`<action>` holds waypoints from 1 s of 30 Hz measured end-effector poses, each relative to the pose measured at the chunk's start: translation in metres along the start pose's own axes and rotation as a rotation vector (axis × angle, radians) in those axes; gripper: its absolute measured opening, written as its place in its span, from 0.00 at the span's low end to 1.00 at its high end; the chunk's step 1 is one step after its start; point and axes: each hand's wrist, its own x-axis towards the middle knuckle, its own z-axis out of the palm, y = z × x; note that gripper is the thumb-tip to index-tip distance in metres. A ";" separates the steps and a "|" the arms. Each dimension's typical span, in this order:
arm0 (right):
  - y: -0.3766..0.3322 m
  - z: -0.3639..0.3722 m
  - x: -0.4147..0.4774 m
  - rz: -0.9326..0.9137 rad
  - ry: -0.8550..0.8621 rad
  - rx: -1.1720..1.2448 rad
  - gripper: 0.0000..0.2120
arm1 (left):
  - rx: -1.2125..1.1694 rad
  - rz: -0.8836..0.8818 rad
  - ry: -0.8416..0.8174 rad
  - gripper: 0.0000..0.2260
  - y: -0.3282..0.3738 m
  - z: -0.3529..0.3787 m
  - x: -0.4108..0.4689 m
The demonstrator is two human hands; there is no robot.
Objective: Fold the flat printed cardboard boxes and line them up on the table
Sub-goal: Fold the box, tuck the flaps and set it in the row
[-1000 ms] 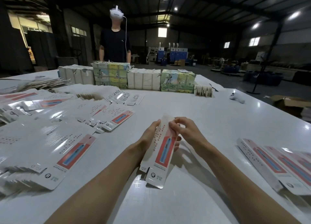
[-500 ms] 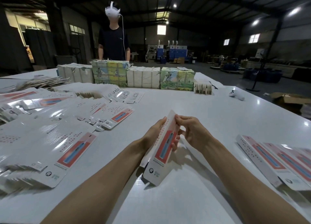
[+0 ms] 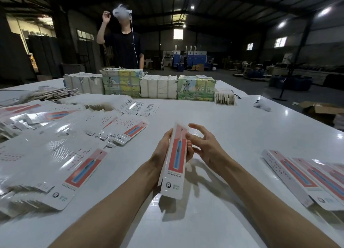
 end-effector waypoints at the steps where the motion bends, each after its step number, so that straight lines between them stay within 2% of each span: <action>1: 0.000 0.000 -0.001 -0.011 0.010 0.006 0.32 | 0.093 0.043 0.035 0.27 -0.001 0.000 0.000; 3: -0.001 -0.001 -0.002 -0.039 0.053 0.010 0.32 | 0.253 0.130 0.121 0.28 -0.005 0.004 -0.002; 6: -0.002 -0.004 0.001 -0.083 0.097 -0.003 0.30 | 0.342 0.209 0.248 0.28 -0.015 0.015 0.003; 9: -0.003 -0.007 0.002 -0.131 0.135 -0.074 0.27 | 0.516 0.372 0.366 0.18 -0.019 0.014 0.011; 10: -0.003 -0.008 0.002 -0.136 0.147 -0.090 0.26 | 0.569 0.431 0.381 0.16 -0.018 0.012 0.012; 12: -0.002 -0.009 0.001 -0.128 0.153 -0.096 0.25 | 0.597 0.498 0.299 0.19 -0.017 0.010 0.011; 15: -0.002 -0.009 0.000 -0.103 0.142 -0.092 0.24 | 0.526 0.420 0.160 0.34 -0.017 0.015 0.012; 18: -0.003 -0.009 0.000 -0.106 0.145 -0.091 0.21 | 0.540 0.359 0.134 0.49 -0.019 0.014 0.012; 20: -0.003 -0.009 -0.002 -0.101 0.154 -0.109 0.21 | 0.614 0.338 0.131 0.55 -0.019 0.013 0.014; 23: -0.002 -0.008 -0.003 -0.081 0.136 -0.125 0.22 | 0.593 0.328 0.146 0.54 -0.018 0.016 0.011; 26: -0.001 -0.005 -0.001 -0.052 0.096 -0.127 0.25 | 0.642 0.381 0.200 0.46 -0.014 0.017 0.010; 30: 0.002 -0.006 0.001 -0.074 0.095 -0.167 0.15 | 0.666 0.396 0.185 0.42 -0.017 0.018 0.009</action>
